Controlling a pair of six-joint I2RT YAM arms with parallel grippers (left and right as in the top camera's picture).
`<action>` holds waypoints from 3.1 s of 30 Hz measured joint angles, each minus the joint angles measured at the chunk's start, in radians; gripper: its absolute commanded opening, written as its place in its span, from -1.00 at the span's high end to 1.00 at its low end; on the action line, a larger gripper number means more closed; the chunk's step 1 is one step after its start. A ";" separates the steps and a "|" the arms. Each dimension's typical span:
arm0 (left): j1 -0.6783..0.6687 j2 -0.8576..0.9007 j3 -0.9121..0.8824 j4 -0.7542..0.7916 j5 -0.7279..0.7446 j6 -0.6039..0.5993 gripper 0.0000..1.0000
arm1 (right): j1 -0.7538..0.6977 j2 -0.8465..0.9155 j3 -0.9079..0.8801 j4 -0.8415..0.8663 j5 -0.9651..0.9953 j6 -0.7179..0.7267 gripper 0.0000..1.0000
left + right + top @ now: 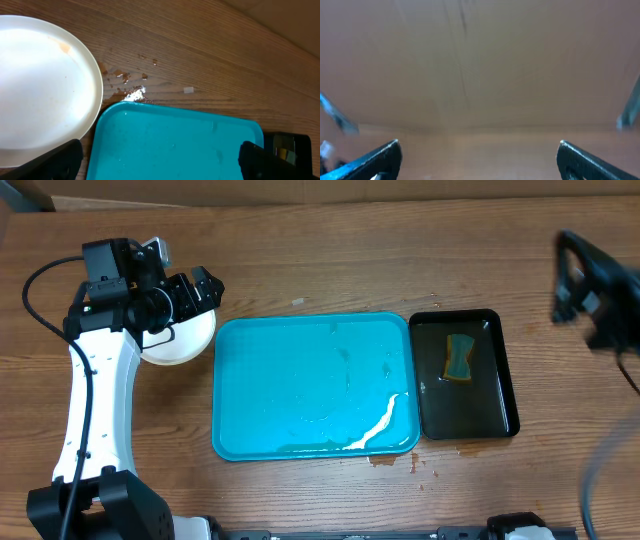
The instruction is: Clean dirty plates on tray and stack at the side
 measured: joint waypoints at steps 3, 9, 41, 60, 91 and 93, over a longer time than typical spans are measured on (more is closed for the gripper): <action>0.000 0.000 0.000 0.000 0.000 0.000 -1.00 | 0.005 -0.187 -0.152 0.184 0.026 -0.008 -1.00; 0.000 0.000 0.000 -0.002 0.002 0.000 -1.00 | -0.018 -0.671 -0.768 0.729 0.042 -0.062 -1.00; 0.000 0.000 0.000 -0.003 0.003 0.000 -1.00 | -0.126 -1.110 -2.060 1.304 -0.074 -0.010 -1.00; 0.000 0.000 0.000 -0.003 0.003 0.000 -1.00 | -0.126 -1.112 -2.068 1.075 -0.075 -0.026 -1.00; 0.000 0.000 0.000 -0.003 0.003 0.000 -1.00 | -0.126 -1.112 -2.068 1.075 -0.075 -0.032 -1.00; 0.000 0.000 0.000 -0.003 0.003 0.000 -1.00 | -0.126 -1.112 -2.068 1.074 -0.074 -0.032 -1.00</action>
